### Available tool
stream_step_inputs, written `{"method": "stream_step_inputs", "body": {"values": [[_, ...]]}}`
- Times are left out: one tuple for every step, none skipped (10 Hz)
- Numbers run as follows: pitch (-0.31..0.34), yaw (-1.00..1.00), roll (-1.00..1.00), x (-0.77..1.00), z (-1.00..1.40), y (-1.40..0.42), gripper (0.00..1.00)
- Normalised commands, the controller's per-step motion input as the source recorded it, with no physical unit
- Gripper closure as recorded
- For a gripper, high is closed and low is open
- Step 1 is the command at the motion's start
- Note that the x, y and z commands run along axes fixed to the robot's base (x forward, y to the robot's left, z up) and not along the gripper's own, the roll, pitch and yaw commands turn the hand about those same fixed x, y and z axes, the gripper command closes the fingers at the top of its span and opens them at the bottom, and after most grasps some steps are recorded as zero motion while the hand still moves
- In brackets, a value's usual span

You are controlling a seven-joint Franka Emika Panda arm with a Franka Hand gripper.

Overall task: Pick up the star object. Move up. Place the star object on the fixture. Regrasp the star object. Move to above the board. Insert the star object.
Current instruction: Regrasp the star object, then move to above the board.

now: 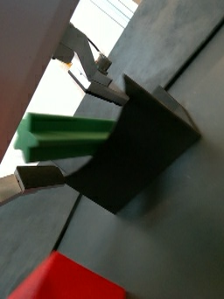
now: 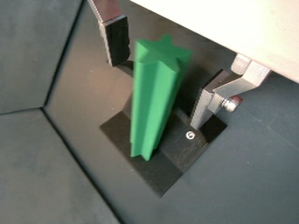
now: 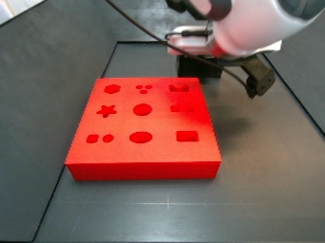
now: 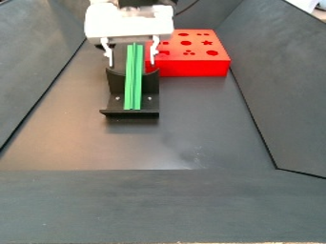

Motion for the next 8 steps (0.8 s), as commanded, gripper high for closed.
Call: {"method": "stream_step_inputs", "body": {"values": [[0.000, 0.00, 0.00, 0.00, 0.00, 0.00, 1.00], [0.064, 0.01, -0.14, -0.27, 1.00, 0.07, 1.00], [0.044, 0.01, -0.16, -0.27, 1.00, 0.06, 1.00], [0.015, 0.02, -0.16, -0.25, 1.00, 0.06, 1.00], [0.001, 0.02, -0.15, -0.23, 1.00, 0.06, 1.00], [-0.010, 0.02, -0.14, -0.22, 1.00, 0.06, 1.00], [-0.021, 0.01, -0.11, -0.21, 1.00, 0.05, 1.00], [-0.024, 0.01, -0.10, -0.21, 1.00, 0.05, 1.00]]}}
